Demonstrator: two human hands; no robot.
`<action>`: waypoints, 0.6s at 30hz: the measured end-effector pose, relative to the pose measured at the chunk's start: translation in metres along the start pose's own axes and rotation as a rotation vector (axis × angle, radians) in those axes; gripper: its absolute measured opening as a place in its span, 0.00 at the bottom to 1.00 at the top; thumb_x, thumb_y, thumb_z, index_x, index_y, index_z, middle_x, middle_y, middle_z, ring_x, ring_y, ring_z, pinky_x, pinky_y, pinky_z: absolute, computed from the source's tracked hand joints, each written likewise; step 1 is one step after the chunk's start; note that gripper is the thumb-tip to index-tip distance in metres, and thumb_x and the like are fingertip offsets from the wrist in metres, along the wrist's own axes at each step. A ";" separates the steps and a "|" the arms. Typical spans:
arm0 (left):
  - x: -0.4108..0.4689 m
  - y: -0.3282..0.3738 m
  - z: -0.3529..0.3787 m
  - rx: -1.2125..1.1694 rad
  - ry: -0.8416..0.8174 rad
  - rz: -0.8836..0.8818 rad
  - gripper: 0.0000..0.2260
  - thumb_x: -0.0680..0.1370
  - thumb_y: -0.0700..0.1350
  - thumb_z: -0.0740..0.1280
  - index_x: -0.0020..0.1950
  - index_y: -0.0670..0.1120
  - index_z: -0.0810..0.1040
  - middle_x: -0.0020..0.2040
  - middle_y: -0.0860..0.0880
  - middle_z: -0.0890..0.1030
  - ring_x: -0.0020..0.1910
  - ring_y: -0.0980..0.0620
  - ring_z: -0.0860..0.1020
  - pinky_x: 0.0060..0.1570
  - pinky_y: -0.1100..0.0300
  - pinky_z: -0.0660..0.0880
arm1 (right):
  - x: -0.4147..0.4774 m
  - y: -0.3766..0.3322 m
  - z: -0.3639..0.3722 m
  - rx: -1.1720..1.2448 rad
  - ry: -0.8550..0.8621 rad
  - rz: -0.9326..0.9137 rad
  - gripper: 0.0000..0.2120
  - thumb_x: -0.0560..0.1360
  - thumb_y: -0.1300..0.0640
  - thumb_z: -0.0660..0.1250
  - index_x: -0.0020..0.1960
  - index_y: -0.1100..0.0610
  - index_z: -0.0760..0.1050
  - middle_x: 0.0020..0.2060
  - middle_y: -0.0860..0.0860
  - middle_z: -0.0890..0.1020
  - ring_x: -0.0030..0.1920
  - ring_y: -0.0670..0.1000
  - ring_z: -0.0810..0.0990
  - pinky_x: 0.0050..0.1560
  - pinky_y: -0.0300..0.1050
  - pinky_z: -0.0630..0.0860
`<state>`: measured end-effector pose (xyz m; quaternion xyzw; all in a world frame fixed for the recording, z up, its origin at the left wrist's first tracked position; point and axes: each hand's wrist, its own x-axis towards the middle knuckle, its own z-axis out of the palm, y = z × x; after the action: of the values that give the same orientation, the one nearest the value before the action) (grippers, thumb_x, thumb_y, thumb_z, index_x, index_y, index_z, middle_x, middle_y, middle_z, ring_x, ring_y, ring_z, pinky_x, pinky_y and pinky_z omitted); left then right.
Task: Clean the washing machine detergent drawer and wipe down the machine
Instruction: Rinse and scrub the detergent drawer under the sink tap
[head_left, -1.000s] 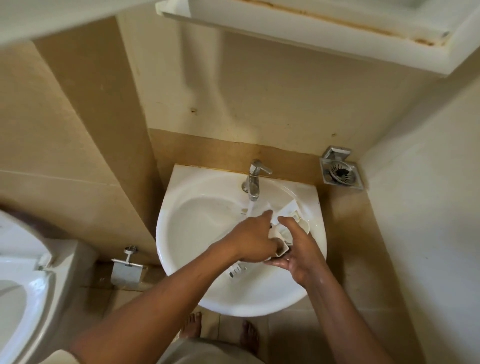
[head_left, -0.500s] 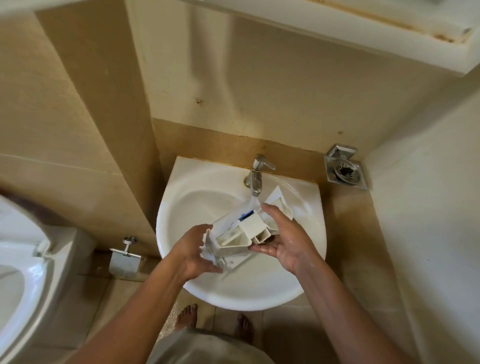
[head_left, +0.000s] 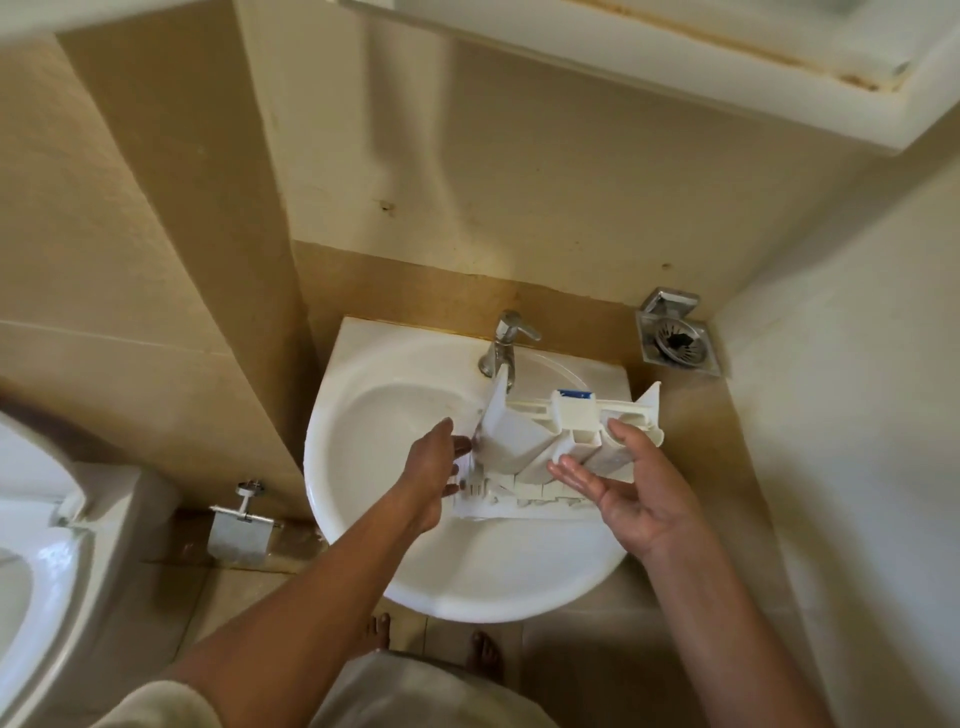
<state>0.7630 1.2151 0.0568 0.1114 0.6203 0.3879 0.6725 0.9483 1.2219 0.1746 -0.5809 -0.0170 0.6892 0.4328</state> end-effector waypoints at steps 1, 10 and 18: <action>0.003 0.002 0.001 0.033 -0.008 0.021 0.24 0.86 0.53 0.51 0.70 0.40 0.75 0.69 0.46 0.77 0.63 0.46 0.71 0.64 0.49 0.67 | -0.003 -0.002 0.000 0.052 0.006 -0.009 0.07 0.77 0.62 0.70 0.49 0.61 0.71 0.46 0.70 0.75 0.56 0.76 0.78 0.60 0.58 0.79; 0.045 0.013 0.013 -0.100 -0.108 0.019 0.18 0.86 0.52 0.55 0.63 0.41 0.77 0.66 0.44 0.78 0.65 0.43 0.75 0.71 0.46 0.68 | -0.005 0.014 0.006 0.272 0.069 -0.101 0.06 0.77 0.65 0.68 0.49 0.59 0.71 0.49 0.65 0.75 0.59 0.75 0.75 0.63 0.60 0.77; 0.057 0.020 0.026 0.045 -0.067 0.055 0.17 0.84 0.52 0.57 0.61 0.44 0.81 0.63 0.44 0.80 0.57 0.46 0.76 0.58 0.53 0.72 | -0.003 0.024 0.011 0.357 0.048 -0.133 0.16 0.76 0.63 0.68 0.63 0.58 0.70 0.54 0.65 0.74 0.55 0.73 0.77 0.61 0.59 0.79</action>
<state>0.7749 1.2747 0.0323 0.1563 0.6027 0.3883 0.6793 0.9251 1.2099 0.1681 -0.5088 0.0775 0.6372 0.5737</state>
